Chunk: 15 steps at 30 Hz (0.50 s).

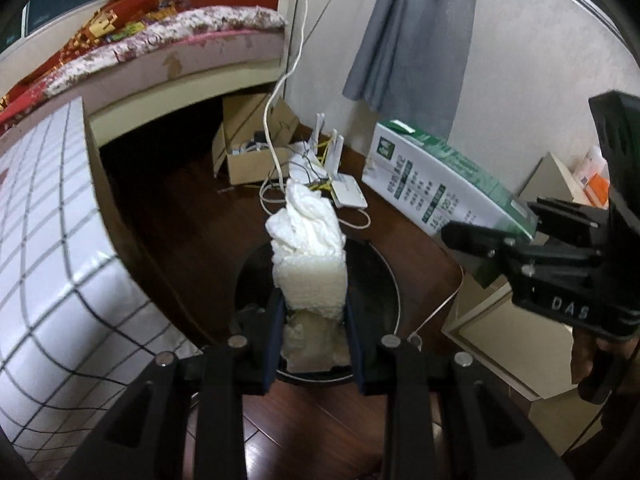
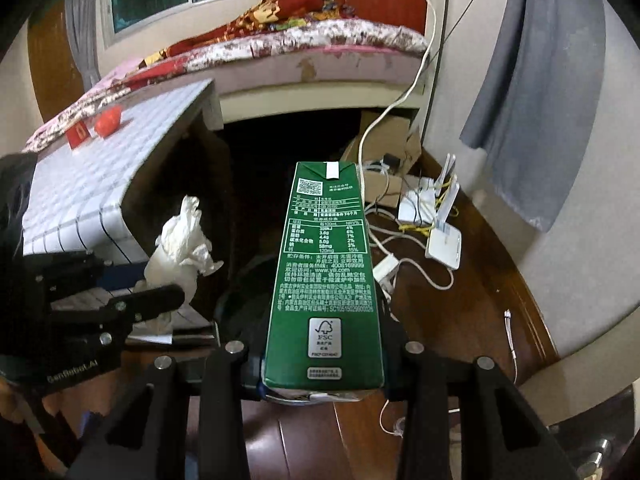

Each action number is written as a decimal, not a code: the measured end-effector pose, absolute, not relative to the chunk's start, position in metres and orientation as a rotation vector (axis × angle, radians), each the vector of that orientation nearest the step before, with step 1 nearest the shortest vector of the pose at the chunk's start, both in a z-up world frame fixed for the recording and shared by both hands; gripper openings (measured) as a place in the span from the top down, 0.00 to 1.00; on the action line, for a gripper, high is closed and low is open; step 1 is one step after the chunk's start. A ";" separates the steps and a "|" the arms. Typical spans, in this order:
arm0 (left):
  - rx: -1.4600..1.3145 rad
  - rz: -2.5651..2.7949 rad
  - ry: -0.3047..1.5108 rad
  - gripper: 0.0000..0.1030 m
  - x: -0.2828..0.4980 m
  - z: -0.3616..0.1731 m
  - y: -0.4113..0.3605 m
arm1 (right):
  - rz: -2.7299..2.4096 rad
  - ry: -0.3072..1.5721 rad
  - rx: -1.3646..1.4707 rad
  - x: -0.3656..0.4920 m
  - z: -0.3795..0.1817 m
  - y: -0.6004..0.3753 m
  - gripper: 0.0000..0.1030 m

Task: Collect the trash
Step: 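Carry the tissue in left gripper over the bin while right gripper carries the carton, then open left gripper to drop the tissue while right gripper drops the carton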

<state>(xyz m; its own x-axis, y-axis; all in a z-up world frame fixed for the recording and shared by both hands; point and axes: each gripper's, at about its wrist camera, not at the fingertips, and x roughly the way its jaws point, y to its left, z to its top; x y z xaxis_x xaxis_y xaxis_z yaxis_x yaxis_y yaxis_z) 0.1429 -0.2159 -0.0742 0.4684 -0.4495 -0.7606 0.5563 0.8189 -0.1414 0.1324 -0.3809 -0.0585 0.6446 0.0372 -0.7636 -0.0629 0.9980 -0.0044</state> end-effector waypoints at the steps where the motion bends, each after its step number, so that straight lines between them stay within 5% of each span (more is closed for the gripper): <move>1: 0.133 -0.621 0.901 0.71 0.145 -0.079 -0.217 | 0.062 0.876 -0.034 0.134 -0.062 -0.380 0.60; 11: 0.096 -0.660 1.020 0.65 0.167 -0.124 -0.229 | 0.120 1.004 -0.116 0.161 -0.120 -0.372 0.57; 12: 0.088 -0.665 1.032 0.56 0.171 -0.128 -0.230 | 0.100 1.008 -0.131 0.165 -0.124 -0.373 0.40; 13: 0.077 -0.661 1.044 0.34 0.175 -0.133 -0.230 | 0.073 1.016 -0.146 0.168 -0.127 -0.374 0.28; 14: 0.071 -0.641 1.052 0.22 0.179 -0.138 -0.229 | 0.036 1.018 -0.155 0.172 -0.129 -0.378 0.15; 15: 0.066 -0.624 1.050 0.11 0.180 -0.141 -0.227 | 0.020 1.021 -0.148 0.173 -0.130 -0.382 0.14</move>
<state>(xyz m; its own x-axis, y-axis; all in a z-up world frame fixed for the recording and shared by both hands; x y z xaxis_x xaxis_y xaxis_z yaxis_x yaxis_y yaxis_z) 0.1802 -0.2272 -0.1411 0.3428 -0.4490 -0.8252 0.5102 0.8265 -0.2377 0.1735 -0.3821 -0.1298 0.5234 -0.0524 -0.8505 -0.0860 0.9898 -0.1139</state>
